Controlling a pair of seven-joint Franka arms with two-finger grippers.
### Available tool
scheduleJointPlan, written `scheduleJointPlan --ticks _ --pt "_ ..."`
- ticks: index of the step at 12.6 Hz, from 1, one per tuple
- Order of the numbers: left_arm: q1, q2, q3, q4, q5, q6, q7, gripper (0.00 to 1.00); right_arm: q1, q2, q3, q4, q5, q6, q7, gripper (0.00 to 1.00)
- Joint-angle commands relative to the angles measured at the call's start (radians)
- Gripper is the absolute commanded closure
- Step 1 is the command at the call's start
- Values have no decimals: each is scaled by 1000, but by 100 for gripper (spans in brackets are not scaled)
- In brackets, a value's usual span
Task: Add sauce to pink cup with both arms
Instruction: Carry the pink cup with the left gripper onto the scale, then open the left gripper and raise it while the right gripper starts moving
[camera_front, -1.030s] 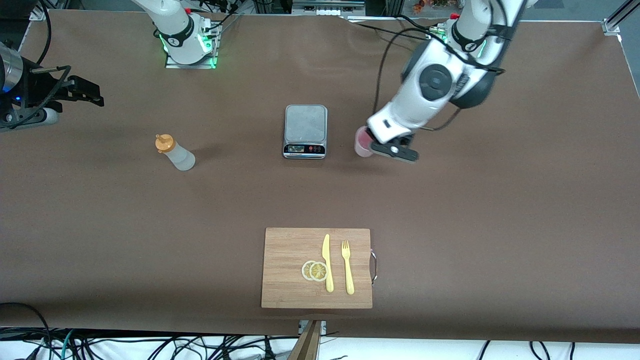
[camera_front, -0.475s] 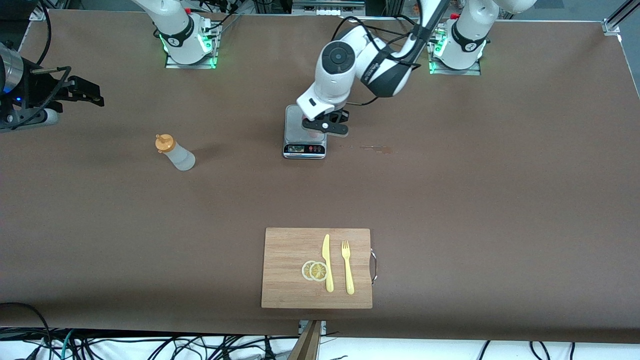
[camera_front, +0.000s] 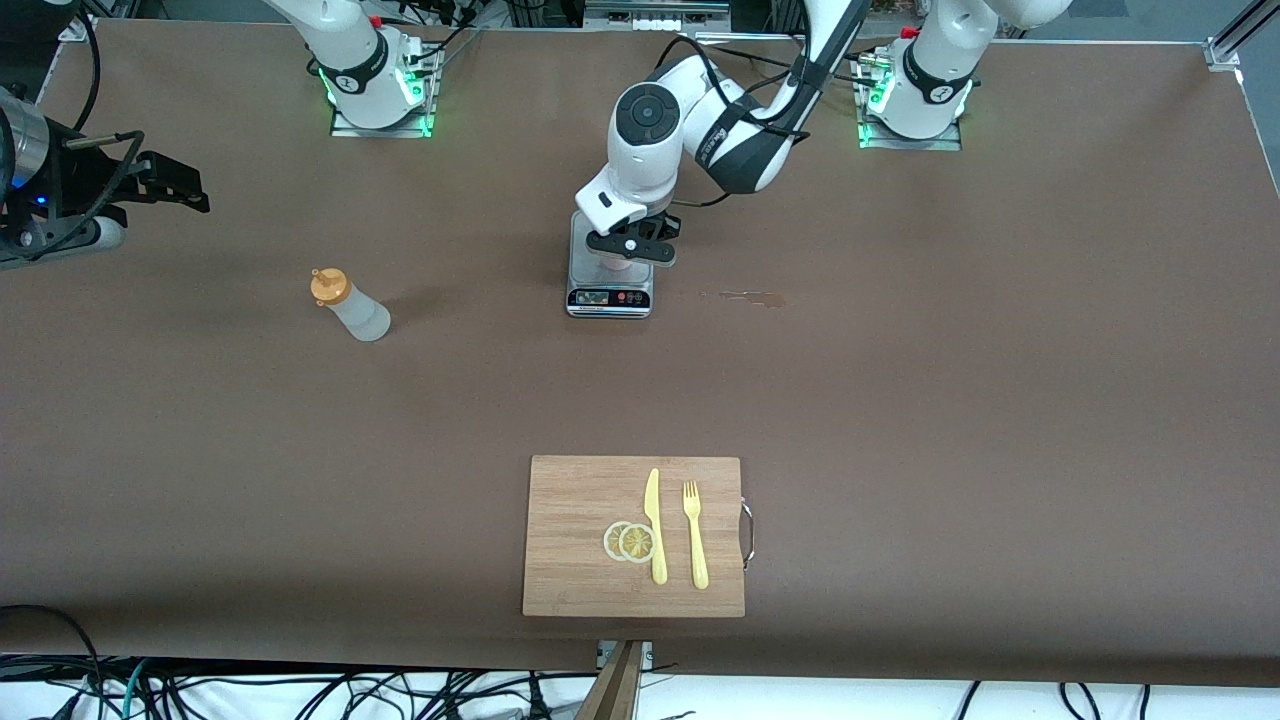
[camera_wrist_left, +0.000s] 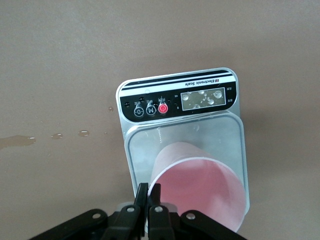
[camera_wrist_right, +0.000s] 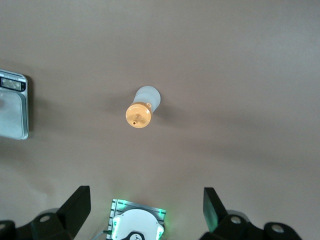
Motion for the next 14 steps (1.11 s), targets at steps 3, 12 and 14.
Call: scheduleJointPlan --ticks 3,12,14 --pt "-8 5 18 26 -19 -2 -2 0 -3 -2 -4 13 16 -11 -46 0" --pt "231 -168 98 225 -86 -416 110 0 -14 45 -104 -2 161 -14 -557 0" --pt "378 -245 98 228 14 -529 339 0 -15 103 -209 -15 267 -14 -820 0"
